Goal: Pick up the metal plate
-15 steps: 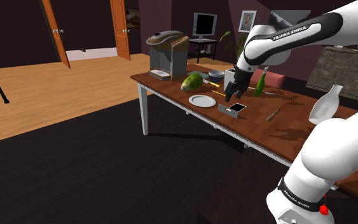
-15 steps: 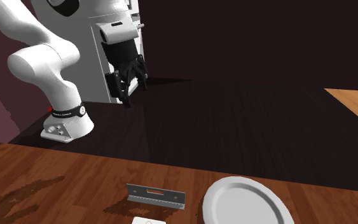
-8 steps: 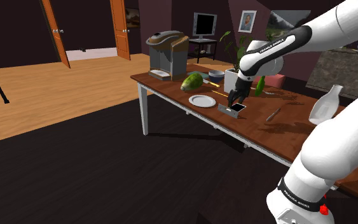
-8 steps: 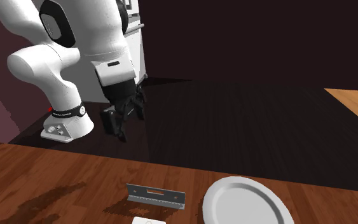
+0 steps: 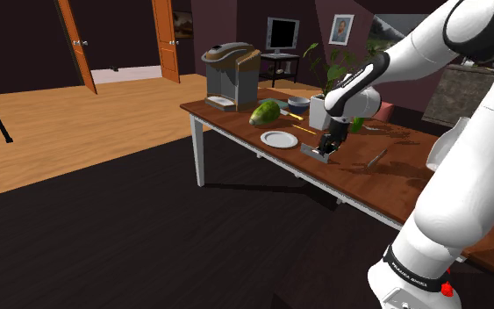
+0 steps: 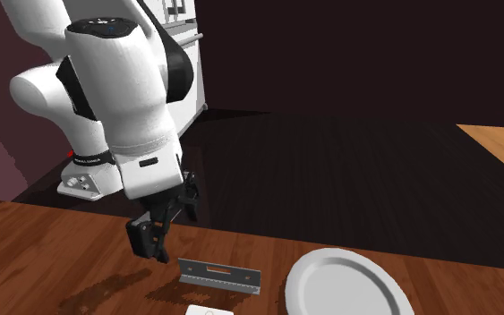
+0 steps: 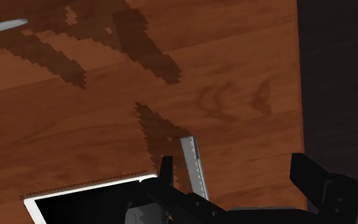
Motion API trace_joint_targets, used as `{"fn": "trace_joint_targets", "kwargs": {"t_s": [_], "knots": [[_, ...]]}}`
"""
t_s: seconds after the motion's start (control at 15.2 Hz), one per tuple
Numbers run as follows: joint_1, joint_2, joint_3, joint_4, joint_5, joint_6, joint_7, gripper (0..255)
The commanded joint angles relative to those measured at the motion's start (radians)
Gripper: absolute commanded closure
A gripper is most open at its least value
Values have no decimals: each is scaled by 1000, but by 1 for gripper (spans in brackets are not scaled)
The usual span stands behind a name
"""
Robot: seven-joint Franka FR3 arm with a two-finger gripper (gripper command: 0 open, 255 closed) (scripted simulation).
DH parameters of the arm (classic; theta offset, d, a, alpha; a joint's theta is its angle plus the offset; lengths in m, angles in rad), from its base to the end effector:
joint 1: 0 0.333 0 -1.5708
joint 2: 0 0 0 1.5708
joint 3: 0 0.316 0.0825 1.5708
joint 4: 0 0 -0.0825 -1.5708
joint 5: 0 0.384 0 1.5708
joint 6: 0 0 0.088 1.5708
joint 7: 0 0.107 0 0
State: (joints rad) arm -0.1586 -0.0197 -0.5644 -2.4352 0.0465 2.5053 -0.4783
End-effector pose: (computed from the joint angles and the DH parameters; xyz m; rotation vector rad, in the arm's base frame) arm 0.3674 -0.3244 0.3180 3.0912 -0.4376 0.1466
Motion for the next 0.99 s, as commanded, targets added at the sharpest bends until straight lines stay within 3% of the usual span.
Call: {"fn": "trace_joint_targets", "kwargs": {"t_s": [0.0, 0.66, 0.73, 0.92], "knots": [[-11, 77, -15, 32, 59, 30, -62, 0], [-45, 210, 23, 37, 203, 131, -174, 0], [-45, 211, 24, 38, 204, 131, -175, 255], [-45, 210, 24, 36, 205, 132, -176, 255]]}}
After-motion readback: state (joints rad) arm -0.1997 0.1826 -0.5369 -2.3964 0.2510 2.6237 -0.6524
